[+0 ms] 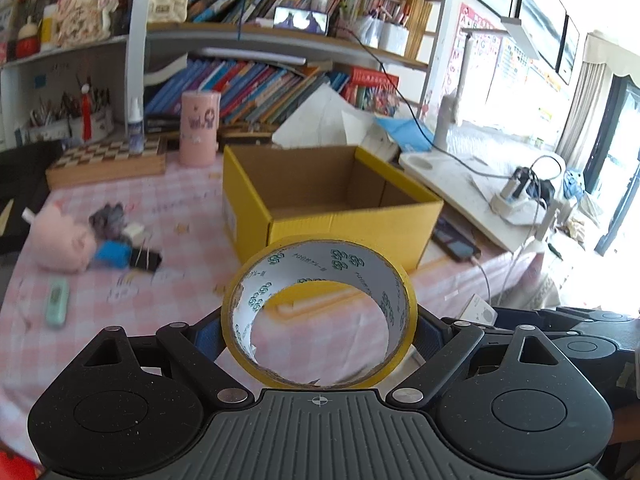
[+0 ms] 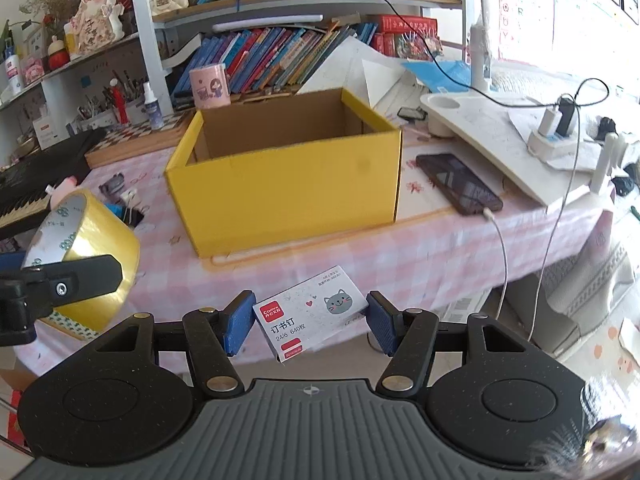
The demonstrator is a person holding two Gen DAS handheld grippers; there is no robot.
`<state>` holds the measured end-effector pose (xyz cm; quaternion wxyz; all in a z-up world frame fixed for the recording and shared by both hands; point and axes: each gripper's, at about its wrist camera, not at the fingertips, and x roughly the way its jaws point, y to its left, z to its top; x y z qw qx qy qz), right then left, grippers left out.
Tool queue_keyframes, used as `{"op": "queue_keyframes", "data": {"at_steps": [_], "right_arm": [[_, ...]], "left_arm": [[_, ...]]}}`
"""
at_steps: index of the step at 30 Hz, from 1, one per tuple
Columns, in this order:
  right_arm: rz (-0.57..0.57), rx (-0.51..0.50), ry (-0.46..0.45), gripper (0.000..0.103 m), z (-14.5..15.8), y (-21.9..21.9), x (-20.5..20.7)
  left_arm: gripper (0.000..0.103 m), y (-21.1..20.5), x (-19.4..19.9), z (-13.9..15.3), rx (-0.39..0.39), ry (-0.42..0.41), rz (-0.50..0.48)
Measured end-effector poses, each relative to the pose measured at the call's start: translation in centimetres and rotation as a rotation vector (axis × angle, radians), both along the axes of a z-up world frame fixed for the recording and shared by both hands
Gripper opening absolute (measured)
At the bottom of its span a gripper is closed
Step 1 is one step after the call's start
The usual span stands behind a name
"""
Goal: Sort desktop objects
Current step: 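Carry the tape roll and staple box toward the yellow box with both tools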
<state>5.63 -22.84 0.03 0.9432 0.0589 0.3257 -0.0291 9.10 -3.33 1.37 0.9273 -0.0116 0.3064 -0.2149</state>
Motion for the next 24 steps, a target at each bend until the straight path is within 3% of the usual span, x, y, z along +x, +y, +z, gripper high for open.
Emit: {"op": "queue_keyframes", "data": {"at_steps": [16,24], "right_arm": [[0.081,-0.022,-0.135,0.058,3.7,-7.0,8.7],[0.212,-0.062,-0.162,0.058,4.8,-9.0,14.6]], "left_arm": [[0.092,-6.6,8.6,3.3,0.040,-0.123,0.083],[0.092,-9.2,14.0,1.7,0.114,-0.065,0.107]]}}
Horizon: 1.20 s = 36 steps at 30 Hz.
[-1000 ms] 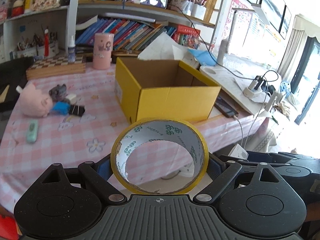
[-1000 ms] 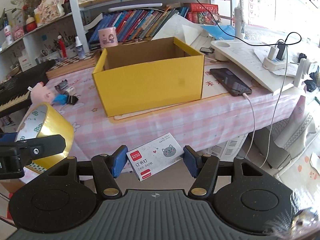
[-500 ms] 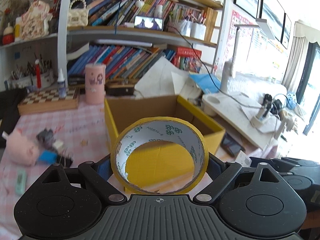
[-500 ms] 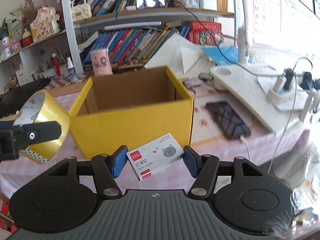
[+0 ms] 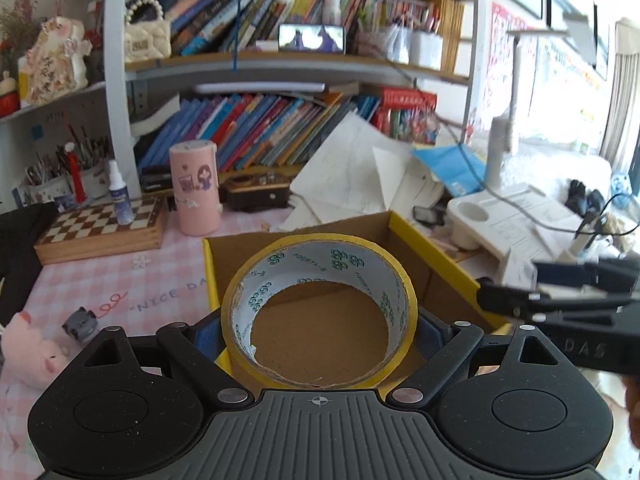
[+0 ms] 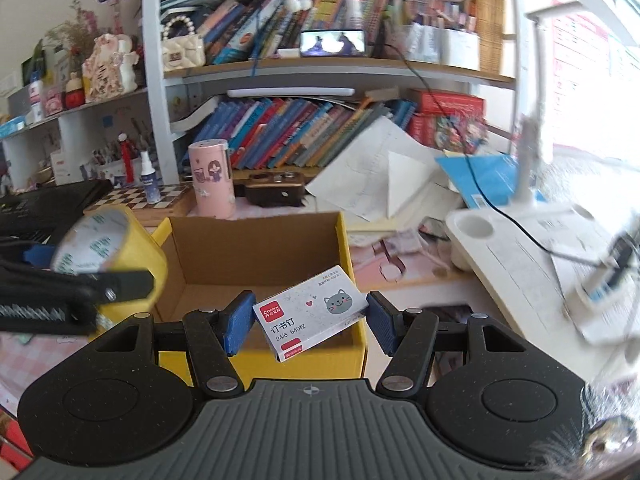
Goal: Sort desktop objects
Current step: 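Carry the tape roll and staple box toward the yellow box with both tools, then lower both into the yellow box and open both tools to release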
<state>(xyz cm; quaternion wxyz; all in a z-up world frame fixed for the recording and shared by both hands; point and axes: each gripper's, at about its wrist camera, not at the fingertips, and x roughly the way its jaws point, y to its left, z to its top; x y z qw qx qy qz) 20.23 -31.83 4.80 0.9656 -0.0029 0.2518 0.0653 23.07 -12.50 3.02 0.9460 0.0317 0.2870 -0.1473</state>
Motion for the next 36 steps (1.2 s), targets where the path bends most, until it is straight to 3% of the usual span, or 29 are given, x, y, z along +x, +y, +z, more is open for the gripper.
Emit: {"op": "queue_keyframes", "data": {"at_steps": [9,16,20,26,31,36], "right_arm": [[0.233,-0.177,0.066,0.058,-0.6,0.9,9.3],[0.460,-0.376,0.167,0.058,-3.1,4.0,15.4],[0.549,-0.438,0.229,0.058,-4.7,5.4,17.9],[0.608,-0.507,0.311,0.058,-6.5,6.4,20.3],[0.632,-0.500,0.358,0.058,-7.3,6.5,21.2],[0.643,-0.498,0.349,0.058,-7.2,6.6,21.2]], "left_arm": [[0.092,-2.0,4.7,-2.7,0.095,0.117,0.014],[0.092,-2.7,7.0,-4.7,0.144,0.242,0.011],[0.092,-3.4,7.5,-5.4,0.184,0.272,-0.007],[0.092,-4.3,7.8,-5.9,0.251,0.283,-0.027],[0.092,-4.4,7.9,-6.0,0.253,0.286,-0.031],[0.093,-4.2,7.7,-5.8,0.239,0.273,-0.014]]}}
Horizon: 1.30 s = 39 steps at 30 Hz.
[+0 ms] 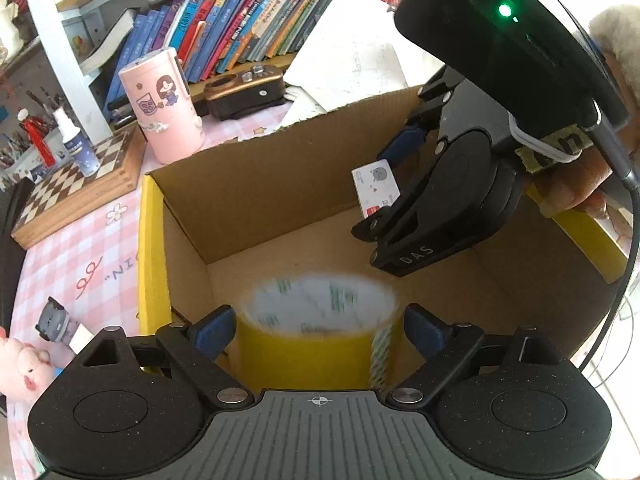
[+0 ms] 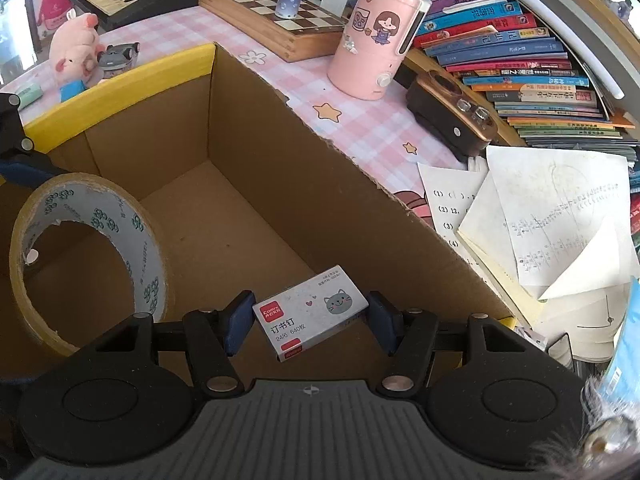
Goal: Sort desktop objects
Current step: 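Lower both into the yellow box and open both tools to release, then withdraw both tools from the yellow box back toward the table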
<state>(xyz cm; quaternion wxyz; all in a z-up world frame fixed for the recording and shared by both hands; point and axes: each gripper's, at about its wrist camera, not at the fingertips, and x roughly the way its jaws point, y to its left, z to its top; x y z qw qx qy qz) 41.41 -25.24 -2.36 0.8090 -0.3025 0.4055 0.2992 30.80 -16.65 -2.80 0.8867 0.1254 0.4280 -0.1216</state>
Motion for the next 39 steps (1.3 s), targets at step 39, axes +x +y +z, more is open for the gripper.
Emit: {"op": "queue_keyframes", "data": {"at_steps": [39], "right_arm": [[-0.761,0.494,-0.345,0.069,4.9,-3.4,-24.1]], "left_arm": [[0.097,11.7,-16.5,4.2,-0.150,-0.296,0.347]]}}
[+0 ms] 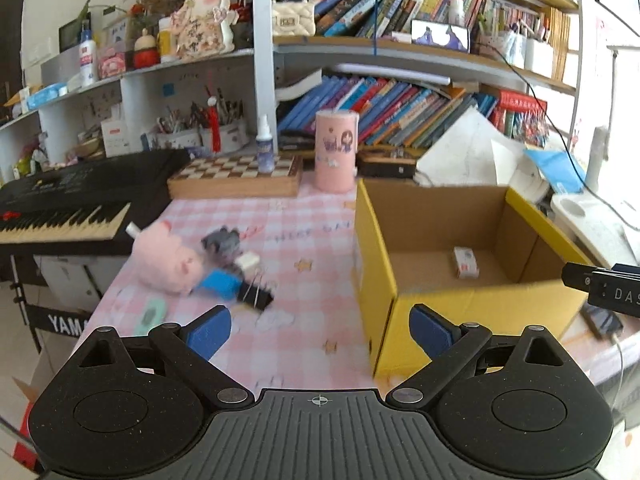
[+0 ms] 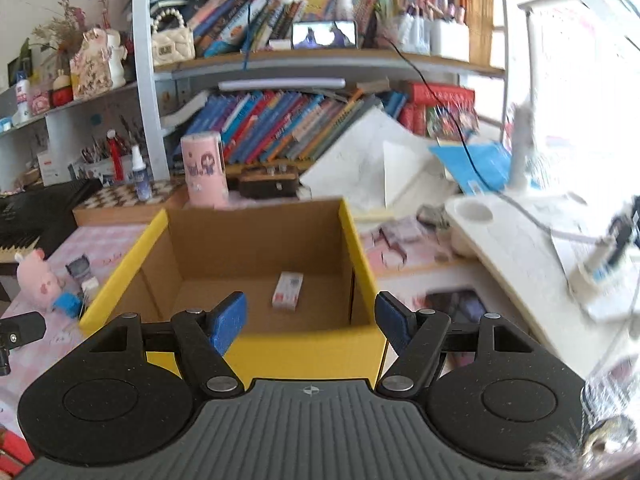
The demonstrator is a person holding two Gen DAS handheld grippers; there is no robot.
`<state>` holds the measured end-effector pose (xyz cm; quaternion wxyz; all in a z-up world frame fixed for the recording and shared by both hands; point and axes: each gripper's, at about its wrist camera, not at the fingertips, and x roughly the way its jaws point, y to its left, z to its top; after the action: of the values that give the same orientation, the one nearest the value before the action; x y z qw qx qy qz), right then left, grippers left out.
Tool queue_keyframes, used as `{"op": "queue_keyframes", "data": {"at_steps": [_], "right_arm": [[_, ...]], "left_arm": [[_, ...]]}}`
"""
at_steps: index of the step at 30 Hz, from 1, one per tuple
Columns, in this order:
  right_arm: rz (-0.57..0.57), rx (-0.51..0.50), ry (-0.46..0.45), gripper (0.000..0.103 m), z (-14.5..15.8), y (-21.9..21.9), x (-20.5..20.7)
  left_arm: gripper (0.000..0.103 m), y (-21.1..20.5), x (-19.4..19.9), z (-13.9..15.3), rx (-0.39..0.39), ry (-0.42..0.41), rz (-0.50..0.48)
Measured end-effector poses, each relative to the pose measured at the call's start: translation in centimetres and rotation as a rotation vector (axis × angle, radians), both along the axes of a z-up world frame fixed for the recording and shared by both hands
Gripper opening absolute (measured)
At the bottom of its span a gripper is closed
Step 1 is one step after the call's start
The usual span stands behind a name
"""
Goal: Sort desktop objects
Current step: 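Withdraw both tools from the yellow box back toward the table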
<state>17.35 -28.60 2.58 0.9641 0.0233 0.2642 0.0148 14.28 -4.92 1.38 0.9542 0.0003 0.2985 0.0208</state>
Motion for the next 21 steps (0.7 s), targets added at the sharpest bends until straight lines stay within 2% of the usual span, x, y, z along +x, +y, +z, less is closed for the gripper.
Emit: {"op": "queue_keyframes", "data": {"at_steps": [9,21], "right_arm": [[-0.021,0.010,0.083,0.068,-2.0,4.2,-6.2],[0.064,0.029,0.119,0.068,-2.6,10.7,-11.2]], "left_arm": [[0.097,4.0,-5.7,-1.4,-0.005,0.067,0.028],[0.097,8.3,-10.0,-2.1,-0.009,0.121,0.045]]}}
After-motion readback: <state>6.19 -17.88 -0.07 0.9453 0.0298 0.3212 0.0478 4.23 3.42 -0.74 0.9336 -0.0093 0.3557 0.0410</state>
